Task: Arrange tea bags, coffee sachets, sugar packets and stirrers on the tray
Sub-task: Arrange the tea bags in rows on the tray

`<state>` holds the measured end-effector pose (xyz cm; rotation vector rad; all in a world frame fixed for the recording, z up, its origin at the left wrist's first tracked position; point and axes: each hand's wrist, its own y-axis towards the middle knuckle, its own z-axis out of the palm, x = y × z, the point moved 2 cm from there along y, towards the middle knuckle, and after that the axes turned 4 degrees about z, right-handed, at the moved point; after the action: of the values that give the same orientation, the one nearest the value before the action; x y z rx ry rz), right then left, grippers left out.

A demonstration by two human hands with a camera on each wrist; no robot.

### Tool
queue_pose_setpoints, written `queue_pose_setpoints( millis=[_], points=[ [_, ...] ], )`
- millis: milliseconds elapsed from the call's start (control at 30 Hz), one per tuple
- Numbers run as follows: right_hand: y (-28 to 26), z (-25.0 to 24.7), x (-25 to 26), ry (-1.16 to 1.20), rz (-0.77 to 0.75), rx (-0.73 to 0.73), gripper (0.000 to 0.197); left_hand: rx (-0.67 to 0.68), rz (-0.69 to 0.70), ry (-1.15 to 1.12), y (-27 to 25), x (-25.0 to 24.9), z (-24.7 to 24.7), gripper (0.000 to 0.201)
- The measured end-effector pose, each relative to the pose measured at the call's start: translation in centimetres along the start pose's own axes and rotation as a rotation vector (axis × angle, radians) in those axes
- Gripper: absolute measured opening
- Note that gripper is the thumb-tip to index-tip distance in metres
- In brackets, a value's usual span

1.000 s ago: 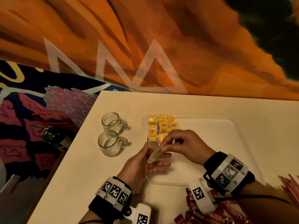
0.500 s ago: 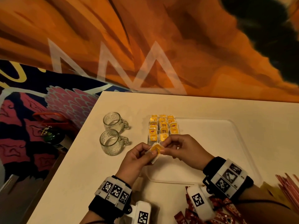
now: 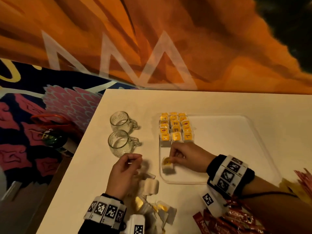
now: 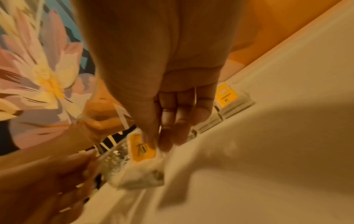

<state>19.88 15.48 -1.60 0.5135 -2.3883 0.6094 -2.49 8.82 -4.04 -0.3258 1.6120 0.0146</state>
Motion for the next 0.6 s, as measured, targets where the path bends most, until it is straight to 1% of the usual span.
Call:
queue_pose_setpoints(
  millis=[167, 233, 367, 500, 567, 600],
  points=[
    [3.7, -0.5, -1.4, -0.021, 0.166, -0.097, 0.012, 0.021, 0.033, 0.064, 0.3, 0.4, -1.2, 0.012],
    [4.7, -0.7, -1.7, -0.015, 0.200, -0.143, 0.010, 0.035, 0.032, 0.081, 0.4, 0.6, -1.5, 0.012],
    [5.4, -1.1, -1.6, -0.038, 0.250, -0.170, 0.015, 0.054, 0.027, 0.103, 0.3, 0.7, -1.9, 0.012],
    [4.6, -1.2, -1.5, -0.027, 0.274, -0.203, 0.022, 0.064, 0.042, 0.173, 0.2, 0.2, -2.0, 0.013],
    [3.3, -1.2, -1.0, -0.014, 0.232, -0.242, 0.026, 0.076, 0.074, 0.257, -0.1, -0.2, -2.1, 0.012],
    [2.5, -0.9, -0.5, 0.013, 0.196, -0.244, 0.023, 0.080, 0.090, 0.306, -0.4, -0.4, -2.3, 0.012]
  ],
)
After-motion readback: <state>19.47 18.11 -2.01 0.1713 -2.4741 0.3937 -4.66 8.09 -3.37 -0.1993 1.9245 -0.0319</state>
